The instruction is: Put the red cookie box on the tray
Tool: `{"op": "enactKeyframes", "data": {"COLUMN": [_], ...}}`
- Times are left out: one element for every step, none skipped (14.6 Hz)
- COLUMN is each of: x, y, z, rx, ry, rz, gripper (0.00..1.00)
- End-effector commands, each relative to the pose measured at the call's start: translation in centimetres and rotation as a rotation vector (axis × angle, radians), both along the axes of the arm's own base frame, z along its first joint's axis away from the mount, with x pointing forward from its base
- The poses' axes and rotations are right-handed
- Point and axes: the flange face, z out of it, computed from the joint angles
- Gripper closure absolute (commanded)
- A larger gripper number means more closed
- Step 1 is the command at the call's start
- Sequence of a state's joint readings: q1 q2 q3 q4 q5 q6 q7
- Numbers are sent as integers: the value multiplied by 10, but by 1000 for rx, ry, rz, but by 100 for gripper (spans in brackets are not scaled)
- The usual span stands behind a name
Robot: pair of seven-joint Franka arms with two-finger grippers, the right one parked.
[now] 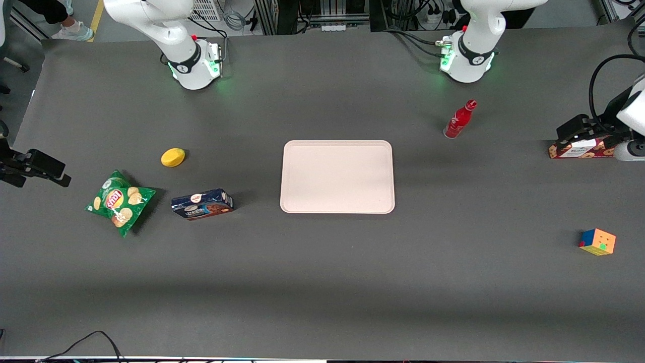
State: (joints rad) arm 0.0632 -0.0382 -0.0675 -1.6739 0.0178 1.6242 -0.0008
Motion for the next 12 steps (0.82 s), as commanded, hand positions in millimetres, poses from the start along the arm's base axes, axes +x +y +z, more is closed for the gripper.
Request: {"op": "enactKeyframes", "data": {"x": [2, 3, 5, 6, 6, 6, 6, 6, 5, 3, 2, 0], "y": [-2, -2, -4, -6, -7, -7, -7, -6, -7, -7, -6, -4], "z": [5, 6, 8, 7, 7, 4, 4, 3, 1, -2, -3, -5], "rx": [9, 9, 9, 8, 8, 8, 8, 8, 8, 9, 10, 11], "ry": [8, 2, -2, 2, 5, 17, 24, 27, 36, 58, 73, 91], "rz": [2, 8, -3, -9, -12, -12, -13, -13, -25, -35, -49, -83], "gripper": [0, 0, 0, 0, 0, 0, 0, 0, 0, 0, 0, 0]}}
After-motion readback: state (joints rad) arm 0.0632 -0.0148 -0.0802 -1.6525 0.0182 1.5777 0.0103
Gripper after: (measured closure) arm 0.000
